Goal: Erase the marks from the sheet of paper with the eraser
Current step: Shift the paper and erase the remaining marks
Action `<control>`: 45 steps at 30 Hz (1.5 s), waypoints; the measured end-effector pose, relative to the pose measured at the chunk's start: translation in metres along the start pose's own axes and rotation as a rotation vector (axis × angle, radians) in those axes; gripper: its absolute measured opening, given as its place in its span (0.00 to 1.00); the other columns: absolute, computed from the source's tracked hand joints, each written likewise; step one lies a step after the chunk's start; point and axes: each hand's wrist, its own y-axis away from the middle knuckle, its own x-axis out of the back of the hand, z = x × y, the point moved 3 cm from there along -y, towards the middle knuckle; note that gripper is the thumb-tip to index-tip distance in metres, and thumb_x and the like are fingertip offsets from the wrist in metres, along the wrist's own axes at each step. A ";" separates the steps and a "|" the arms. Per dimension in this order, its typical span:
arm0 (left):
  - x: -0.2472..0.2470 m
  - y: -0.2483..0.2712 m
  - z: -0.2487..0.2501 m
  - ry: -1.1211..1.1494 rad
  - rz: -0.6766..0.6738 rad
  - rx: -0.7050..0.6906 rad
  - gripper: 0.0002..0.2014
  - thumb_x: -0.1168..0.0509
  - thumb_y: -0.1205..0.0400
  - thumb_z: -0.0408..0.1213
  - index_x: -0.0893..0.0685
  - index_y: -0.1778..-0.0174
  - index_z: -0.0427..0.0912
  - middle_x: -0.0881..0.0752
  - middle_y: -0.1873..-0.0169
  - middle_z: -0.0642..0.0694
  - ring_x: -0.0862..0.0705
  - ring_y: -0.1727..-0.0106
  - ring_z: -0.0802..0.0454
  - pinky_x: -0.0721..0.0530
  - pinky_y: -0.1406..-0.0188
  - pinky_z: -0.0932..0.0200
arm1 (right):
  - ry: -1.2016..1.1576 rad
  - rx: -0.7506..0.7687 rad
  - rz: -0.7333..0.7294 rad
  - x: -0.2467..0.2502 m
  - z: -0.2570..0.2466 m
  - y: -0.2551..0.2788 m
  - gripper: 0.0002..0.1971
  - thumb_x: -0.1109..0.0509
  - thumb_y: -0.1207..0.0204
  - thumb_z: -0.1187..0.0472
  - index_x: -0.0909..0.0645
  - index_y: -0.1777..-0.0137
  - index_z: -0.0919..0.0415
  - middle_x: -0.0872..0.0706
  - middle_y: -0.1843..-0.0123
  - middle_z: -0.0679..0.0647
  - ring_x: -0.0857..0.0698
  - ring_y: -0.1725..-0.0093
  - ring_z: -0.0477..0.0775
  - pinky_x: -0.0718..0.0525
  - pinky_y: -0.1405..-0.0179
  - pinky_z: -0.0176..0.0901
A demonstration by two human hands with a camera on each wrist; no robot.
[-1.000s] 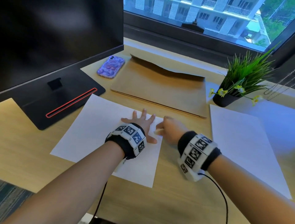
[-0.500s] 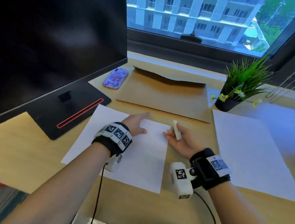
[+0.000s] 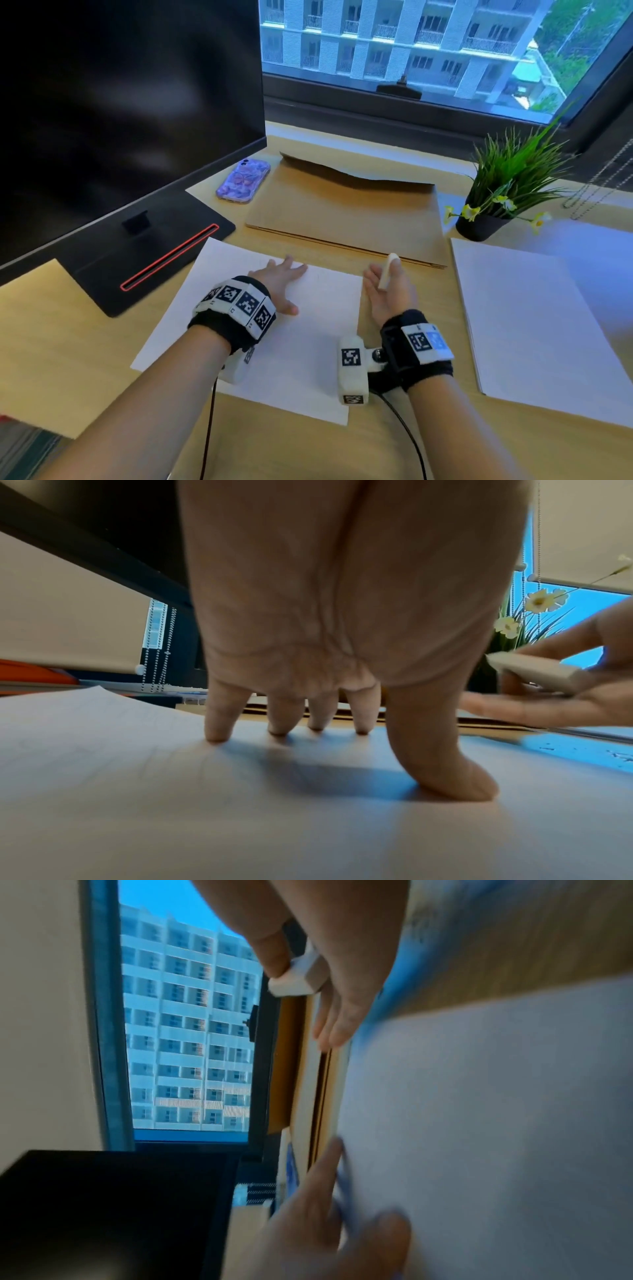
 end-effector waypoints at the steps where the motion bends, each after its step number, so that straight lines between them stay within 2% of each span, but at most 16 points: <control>1: 0.000 0.000 0.000 0.013 0.003 0.001 0.43 0.34 0.19 0.45 0.58 0.17 0.53 0.63 0.17 0.48 0.59 0.17 0.41 0.45 0.21 0.36 | -0.019 -0.049 -0.050 -0.004 0.005 0.004 0.23 0.43 0.14 0.56 0.35 0.25 0.69 0.19 0.42 0.64 0.19 0.39 0.59 0.19 0.41 0.45; 4: -0.001 0.000 0.000 0.040 0.010 0.003 0.43 0.34 0.19 0.45 0.57 0.17 0.54 0.64 0.17 0.49 0.59 0.17 0.41 0.45 0.21 0.36 | 0.066 -0.289 -0.255 -0.019 0.034 0.017 0.22 0.43 0.15 0.54 0.32 0.26 0.67 0.15 0.47 0.62 0.14 0.48 0.57 0.12 0.55 0.44; 6: -0.002 0.001 0.000 0.049 0.010 0.000 0.43 0.33 0.19 0.45 0.57 0.17 0.55 0.64 0.17 0.49 0.59 0.17 0.41 0.45 0.21 0.36 | 0.173 -0.353 -0.287 -0.024 0.045 0.020 0.21 0.42 0.15 0.54 0.32 0.27 0.67 0.16 0.47 0.62 0.14 0.51 0.57 0.14 0.51 0.46; 8: -0.002 0.000 0.000 0.052 0.004 0.004 0.43 0.33 0.19 0.45 0.57 0.17 0.55 0.65 0.18 0.49 0.59 0.17 0.41 0.45 0.21 0.36 | 0.163 -0.259 -0.187 -0.020 0.043 0.014 0.20 0.42 0.15 0.56 0.32 0.28 0.68 0.17 0.48 0.63 0.15 0.51 0.58 0.17 0.47 0.48; 11: -0.001 0.000 0.000 0.057 -0.001 0.007 0.43 0.33 0.19 0.45 0.57 0.17 0.55 0.64 0.18 0.49 0.60 0.17 0.42 0.46 0.21 0.36 | 0.234 0.042 0.087 -0.005 0.015 -0.001 0.17 0.40 0.16 0.55 0.25 0.37 0.69 0.17 0.46 0.62 0.16 0.48 0.58 0.18 0.47 0.46; 13: -0.001 -0.001 -0.001 0.062 0.001 0.002 0.43 0.33 0.19 0.44 0.57 0.17 0.56 0.64 0.17 0.49 0.60 0.17 0.42 0.46 0.21 0.35 | 0.304 0.151 0.138 -0.002 0.003 -0.004 0.15 0.40 0.16 0.55 0.22 0.43 0.68 0.17 0.53 0.58 0.16 0.47 0.59 0.19 0.47 0.46; 16: -0.001 -0.001 -0.001 0.063 0.015 -0.005 0.43 0.33 0.19 0.45 0.57 0.17 0.56 0.64 0.17 0.49 0.60 0.17 0.41 0.47 0.21 0.34 | 0.196 -0.056 -0.117 -0.013 0.012 0.010 0.16 0.44 0.14 0.56 0.27 0.36 0.67 0.16 0.53 0.59 0.16 0.51 0.57 0.17 0.49 0.47; 18: -0.001 0.000 0.000 0.054 0.015 -0.008 0.43 0.33 0.19 0.46 0.56 0.17 0.57 0.64 0.17 0.48 0.60 0.17 0.40 0.48 0.21 0.34 | 0.259 -0.256 -0.281 -0.017 0.028 0.021 0.13 0.45 0.14 0.56 0.26 0.42 0.65 0.15 0.50 0.61 0.14 0.54 0.56 0.14 0.56 0.44; 22: -0.005 0.000 0.002 0.031 0.016 -0.001 0.47 0.31 0.23 0.54 0.58 0.18 0.60 0.66 0.18 0.48 0.61 0.17 0.40 0.52 0.23 0.29 | 0.388 -0.275 -0.241 -0.010 0.038 0.023 0.09 0.47 0.13 0.60 0.28 0.47 0.63 0.17 0.59 0.60 0.17 0.72 0.51 0.15 0.74 0.39; 25: -0.010 -0.002 0.004 0.019 0.015 0.027 0.51 0.30 0.29 0.61 0.59 0.19 0.65 0.69 0.19 0.51 0.63 0.17 0.40 0.52 0.28 0.20 | 0.714 -0.163 -0.268 -0.009 0.027 0.018 0.06 0.42 0.15 0.64 0.27 0.42 0.66 0.22 0.64 0.58 0.24 0.76 0.49 0.24 0.81 0.36; 29: -0.013 -0.002 0.008 0.057 0.041 0.049 0.52 0.28 0.32 0.64 0.57 0.19 0.66 0.67 0.19 0.52 0.64 0.18 0.40 0.51 0.32 0.15 | 1.443 -0.003 -0.334 -0.020 0.016 0.015 0.10 0.33 0.20 0.62 0.22 0.41 0.60 0.19 0.71 0.56 0.23 0.83 0.44 0.25 0.82 0.33; 34: -0.015 -0.001 0.013 0.028 0.042 0.068 0.54 0.30 0.32 0.66 0.61 0.19 0.64 0.69 0.19 0.50 0.66 0.18 0.38 0.51 0.32 0.15 | 1.663 0.134 -0.349 -0.039 0.005 0.007 0.12 0.30 0.23 0.63 0.17 0.40 0.57 0.17 0.61 0.56 0.23 0.76 0.46 0.26 0.82 0.31; 37: -0.015 -0.001 0.014 0.010 0.031 0.067 0.54 0.31 0.31 0.66 0.63 0.19 0.63 0.70 0.19 0.49 0.66 0.19 0.36 0.51 0.32 0.15 | 1.854 0.152 -0.454 -0.043 0.006 0.011 0.14 0.31 0.22 0.60 0.18 0.37 0.55 0.18 0.53 0.56 0.22 0.72 0.46 0.25 0.76 0.32; 40: -0.015 -0.002 0.014 0.006 0.025 0.067 0.54 0.31 0.31 0.66 0.64 0.19 0.63 0.70 0.19 0.48 0.67 0.19 0.36 0.51 0.33 0.14 | 2.008 0.146 -0.602 -0.047 0.008 0.017 0.15 0.32 0.21 0.59 0.18 0.36 0.56 0.17 0.55 0.54 0.23 0.70 0.43 0.24 0.70 0.32; 43: -0.016 -0.004 0.013 0.010 0.024 0.063 0.54 0.31 0.30 0.65 0.64 0.20 0.63 0.71 0.20 0.48 0.67 0.19 0.36 0.52 0.33 0.14 | 2.022 0.267 -0.580 -0.055 0.007 0.014 0.15 0.31 0.22 0.58 0.17 0.36 0.58 0.17 0.40 0.56 0.17 0.49 0.50 0.25 0.54 0.36; 45: -0.016 -0.005 0.012 0.011 0.021 0.057 0.54 0.31 0.30 0.65 0.64 0.20 0.64 0.71 0.20 0.48 0.67 0.19 0.36 0.53 0.33 0.14 | 1.962 0.320 -0.509 -0.057 0.008 0.011 0.16 0.31 0.22 0.59 0.18 0.35 0.59 0.18 0.35 0.57 0.20 0.39 0.54 0.27 0.50 0.37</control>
